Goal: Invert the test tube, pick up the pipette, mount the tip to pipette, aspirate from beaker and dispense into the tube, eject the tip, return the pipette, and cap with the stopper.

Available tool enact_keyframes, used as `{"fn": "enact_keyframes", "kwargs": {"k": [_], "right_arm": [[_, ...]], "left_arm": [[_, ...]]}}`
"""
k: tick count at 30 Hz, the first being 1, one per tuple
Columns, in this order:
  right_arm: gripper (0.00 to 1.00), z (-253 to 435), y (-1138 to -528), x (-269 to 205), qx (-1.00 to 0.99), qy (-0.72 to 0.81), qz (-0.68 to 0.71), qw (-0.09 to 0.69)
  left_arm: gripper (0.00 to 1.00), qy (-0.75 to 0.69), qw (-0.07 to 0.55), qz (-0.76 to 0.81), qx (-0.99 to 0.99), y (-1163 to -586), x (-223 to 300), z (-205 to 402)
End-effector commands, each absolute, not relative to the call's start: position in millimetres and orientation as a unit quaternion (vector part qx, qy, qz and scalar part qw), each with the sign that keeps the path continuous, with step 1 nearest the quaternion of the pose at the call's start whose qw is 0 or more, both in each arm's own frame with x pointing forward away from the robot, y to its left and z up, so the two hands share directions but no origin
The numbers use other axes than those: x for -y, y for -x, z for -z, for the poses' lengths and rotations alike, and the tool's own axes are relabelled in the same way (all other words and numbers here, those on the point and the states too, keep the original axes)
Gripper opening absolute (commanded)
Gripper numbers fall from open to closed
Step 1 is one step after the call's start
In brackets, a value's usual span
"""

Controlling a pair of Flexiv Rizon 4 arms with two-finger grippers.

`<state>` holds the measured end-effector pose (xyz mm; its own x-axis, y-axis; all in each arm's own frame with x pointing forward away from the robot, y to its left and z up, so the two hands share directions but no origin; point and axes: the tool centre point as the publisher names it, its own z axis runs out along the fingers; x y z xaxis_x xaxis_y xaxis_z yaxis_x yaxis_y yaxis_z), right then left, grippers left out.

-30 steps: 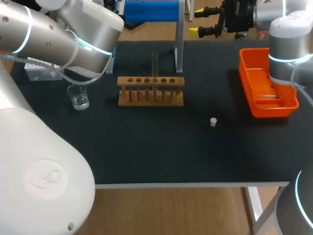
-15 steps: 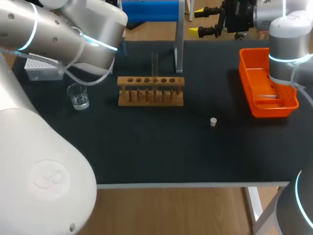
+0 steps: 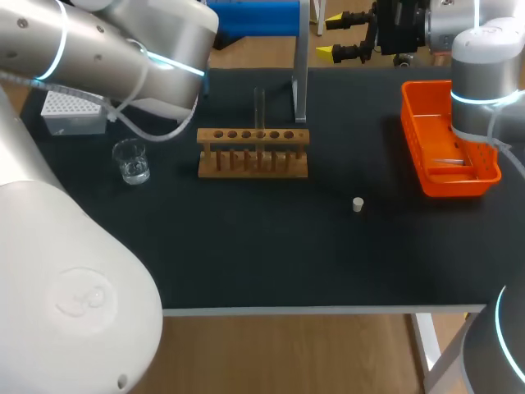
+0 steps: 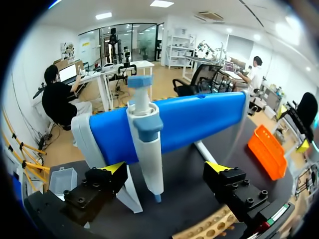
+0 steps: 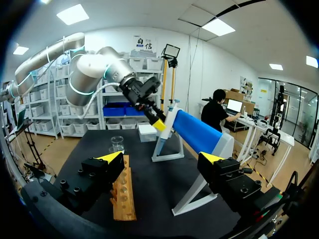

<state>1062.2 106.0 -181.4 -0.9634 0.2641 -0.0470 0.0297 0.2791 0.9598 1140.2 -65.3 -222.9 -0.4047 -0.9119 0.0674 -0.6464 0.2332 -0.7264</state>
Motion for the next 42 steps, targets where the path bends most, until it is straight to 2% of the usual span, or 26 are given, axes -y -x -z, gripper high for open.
{"fn": "enact_keyframes", "kwargs": {"k": [1,9,28,35,42], "right_arm": [[1.0,180.6,-1063.0,-105.2,-0.795,-0.092,-0.592,0.096],[1.0,180.6,-1063.0,-105.2,-0.795,-0.092,-0.592,0.096],[1.0,180.6,-1063.0,-105.2,-0.795,-0.092,-0.592,0.096],[1.0,180.6,-1063.0,-105.2,-0.795,-0.092,-0.592,0.096],[1.0,180.6,-1063.0,-105.2,-0.795,-0.092,-0.592,0.096]], "left_arm": [[1.0,0.507,0.188,0.348,-0.766,-1131.5,66.8,210.7],[1.0,0.483,0.187,0.364,-0.774,-1097.7,77.3,191.1],[1.0,0.349,0.153,0.479,-0.791,-959.0,109.3,177.0],[1.0,0.287,0.15,0.508,-0.798,-941.6,119.3,184.5],[1.0,0.225,0.132,0.52,-0.813,-948.4,129.2,193.5]]}}
